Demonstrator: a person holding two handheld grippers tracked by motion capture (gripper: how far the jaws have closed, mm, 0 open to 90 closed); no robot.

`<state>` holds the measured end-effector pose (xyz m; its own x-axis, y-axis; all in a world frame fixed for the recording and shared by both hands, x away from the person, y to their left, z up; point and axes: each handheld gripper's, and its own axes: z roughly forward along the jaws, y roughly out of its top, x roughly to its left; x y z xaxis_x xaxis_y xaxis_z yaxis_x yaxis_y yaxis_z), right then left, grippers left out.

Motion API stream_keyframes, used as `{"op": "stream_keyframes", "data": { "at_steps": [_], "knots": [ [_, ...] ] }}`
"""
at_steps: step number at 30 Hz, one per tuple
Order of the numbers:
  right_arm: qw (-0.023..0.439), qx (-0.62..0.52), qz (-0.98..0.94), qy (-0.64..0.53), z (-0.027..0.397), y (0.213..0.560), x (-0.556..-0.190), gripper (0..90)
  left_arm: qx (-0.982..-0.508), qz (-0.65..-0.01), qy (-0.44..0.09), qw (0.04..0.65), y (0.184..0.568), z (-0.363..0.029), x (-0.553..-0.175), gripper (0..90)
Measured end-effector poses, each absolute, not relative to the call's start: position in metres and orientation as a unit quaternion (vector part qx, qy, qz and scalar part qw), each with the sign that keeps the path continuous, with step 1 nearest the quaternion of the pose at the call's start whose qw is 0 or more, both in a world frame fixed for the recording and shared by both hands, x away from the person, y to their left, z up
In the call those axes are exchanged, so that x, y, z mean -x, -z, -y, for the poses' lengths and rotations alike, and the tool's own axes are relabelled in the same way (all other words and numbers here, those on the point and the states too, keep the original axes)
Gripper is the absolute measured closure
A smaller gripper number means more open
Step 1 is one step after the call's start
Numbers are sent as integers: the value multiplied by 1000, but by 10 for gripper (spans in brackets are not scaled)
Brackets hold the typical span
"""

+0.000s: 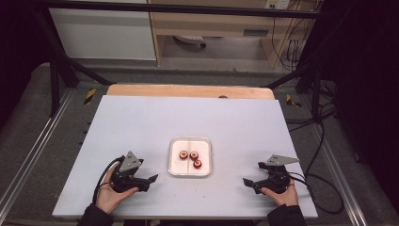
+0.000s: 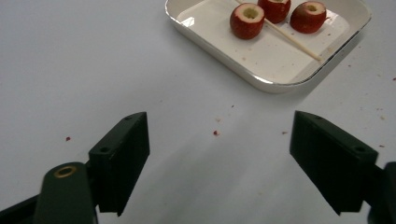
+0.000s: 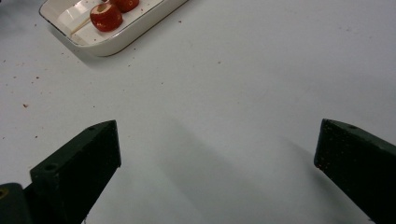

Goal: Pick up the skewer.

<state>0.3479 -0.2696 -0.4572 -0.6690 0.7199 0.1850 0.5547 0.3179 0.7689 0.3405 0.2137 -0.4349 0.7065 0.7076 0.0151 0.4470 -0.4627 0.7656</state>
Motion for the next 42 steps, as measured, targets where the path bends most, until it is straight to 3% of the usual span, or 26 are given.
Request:
{"op": "stream_keyframes", "data": {
  "at_steps": [11, 16, 26, 42],
  "knots": [
    [96, -395, -807, -428, 270, 457, -348, 12, -843, -341, -163, 383, 423, -187, -345, 390],
    [96, -397, -807, -427, 270, 457, -348, 13, -845, -334, -157, 388, 418, -170, -349, 537],
    [96, -395, -808, -427, 270, 457, -348, 16, -856, -325, -136, 378, 419, -134, -359, 738],
    [93, -395, -808, -427, 269, 457, -348, 17, -860, -327, -126, 370, 432, -100, -374, 898]
  ]
}}
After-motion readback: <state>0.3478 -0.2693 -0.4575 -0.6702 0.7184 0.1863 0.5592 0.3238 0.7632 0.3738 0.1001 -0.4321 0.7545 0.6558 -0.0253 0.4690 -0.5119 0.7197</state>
